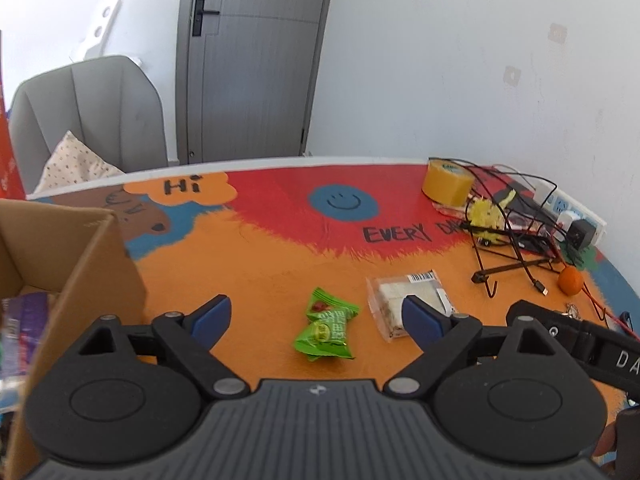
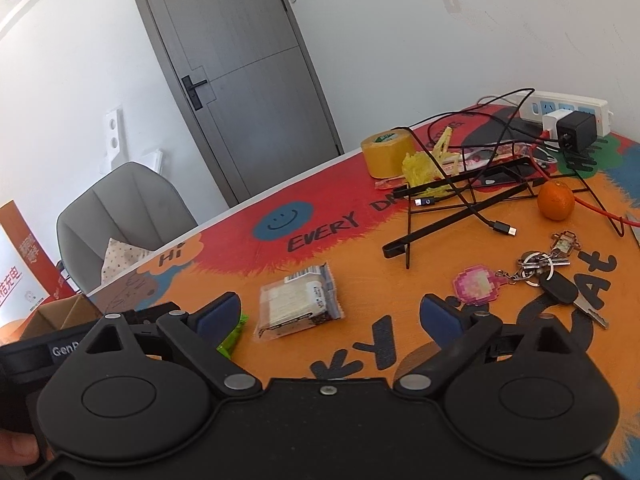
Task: Organize snacks
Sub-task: 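Grasp the green candy packet with the left tool, then grasp the white bread packet with the right tool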
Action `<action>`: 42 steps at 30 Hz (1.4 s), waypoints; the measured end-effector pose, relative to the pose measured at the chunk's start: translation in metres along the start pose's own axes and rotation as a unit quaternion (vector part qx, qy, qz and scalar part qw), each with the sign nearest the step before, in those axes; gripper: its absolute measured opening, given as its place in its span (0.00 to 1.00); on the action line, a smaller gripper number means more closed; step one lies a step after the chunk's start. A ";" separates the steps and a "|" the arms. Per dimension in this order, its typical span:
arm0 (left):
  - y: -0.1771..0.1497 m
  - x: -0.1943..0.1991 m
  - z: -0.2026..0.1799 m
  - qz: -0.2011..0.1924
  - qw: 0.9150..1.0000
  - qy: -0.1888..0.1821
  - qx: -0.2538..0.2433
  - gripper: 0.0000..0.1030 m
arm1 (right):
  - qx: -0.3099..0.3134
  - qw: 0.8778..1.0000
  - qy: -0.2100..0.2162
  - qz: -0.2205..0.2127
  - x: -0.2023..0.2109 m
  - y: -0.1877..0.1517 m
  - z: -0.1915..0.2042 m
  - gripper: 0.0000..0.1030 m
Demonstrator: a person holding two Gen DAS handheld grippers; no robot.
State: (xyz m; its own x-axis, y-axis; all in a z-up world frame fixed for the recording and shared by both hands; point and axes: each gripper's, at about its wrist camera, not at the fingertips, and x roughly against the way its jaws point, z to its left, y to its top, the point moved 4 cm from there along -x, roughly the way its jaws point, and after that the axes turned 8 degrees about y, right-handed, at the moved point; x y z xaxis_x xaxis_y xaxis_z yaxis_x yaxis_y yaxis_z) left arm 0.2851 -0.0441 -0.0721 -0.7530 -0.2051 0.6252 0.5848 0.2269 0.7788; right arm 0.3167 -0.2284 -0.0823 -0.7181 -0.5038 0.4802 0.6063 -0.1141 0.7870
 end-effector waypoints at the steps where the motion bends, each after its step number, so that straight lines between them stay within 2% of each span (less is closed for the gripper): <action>1: 0.000 -0.003 -0.001 0.002 1.000 0.001 0.000 0.89 | 0.000 1.000 -0.001 0.002 -0.002 0.000 -0.002 0.95; 4: -0.002 -0.011 -0.005 0.005 1.000 0.004 0.000 0.88 | 0.000 1.000 -0.001 0.006 -0.008 0.001 -0.005 0.95; 10: -0.006 -0.031 -0.010 0.017 1.000 0.012 -0.006 0.81 | 0.001 1.000 0.000 0.017 -0.022 0.003 -0.008 0.95; 13: -0.010 -0.042 -0.010 0.030 0.999 0.012 -0.006 0.73 | 0.003 1.000 0.002 0.022 -0.028 0.003 -0.006 0.95; 16: -0.014 -0.051 -0.009 0.044 0.999 0.011 -0.005 0.57 | 0.006 1.000 0.003 0.026 -0.034 0.003 -0.004 0.95; 18: -0.017 -0.055 -0.007 0.054 0.999 0.008 -0.003 0.35 | 0.009 1.000 0.003 0.028 -0.039 0.003 -0.002 0.95; 29: -0.010 -0.055 0.015 0.048 0.998 0.020 0.027 0.33 | 0.030 0.999 0.009 0.043 -0.063 0.004 0.012 0.95; 31: -0.008 -0.055 0.019 0.046 0.998 0.021 0.032 0.33 | 0.035 0.998 0.009 0.043 -0.068 0.005 0.016 1.00; 42: -0.001 -0.053 0.043 0.033 0.997 0.040 0.059 0.33 | 0.074 0.995 0.010 0.060 -0.095 0.005 0.038 1.00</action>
State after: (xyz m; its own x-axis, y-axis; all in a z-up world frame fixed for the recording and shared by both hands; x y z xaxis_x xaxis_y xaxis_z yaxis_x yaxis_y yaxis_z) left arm 0.3114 0.0080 -0.1086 -0.6852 -0.2611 0.6800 0.5881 0.3525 0.7279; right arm 0.3748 -0.1490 -0.1090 -0.6350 -0.5241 0.5675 0.6291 0.0754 0.7736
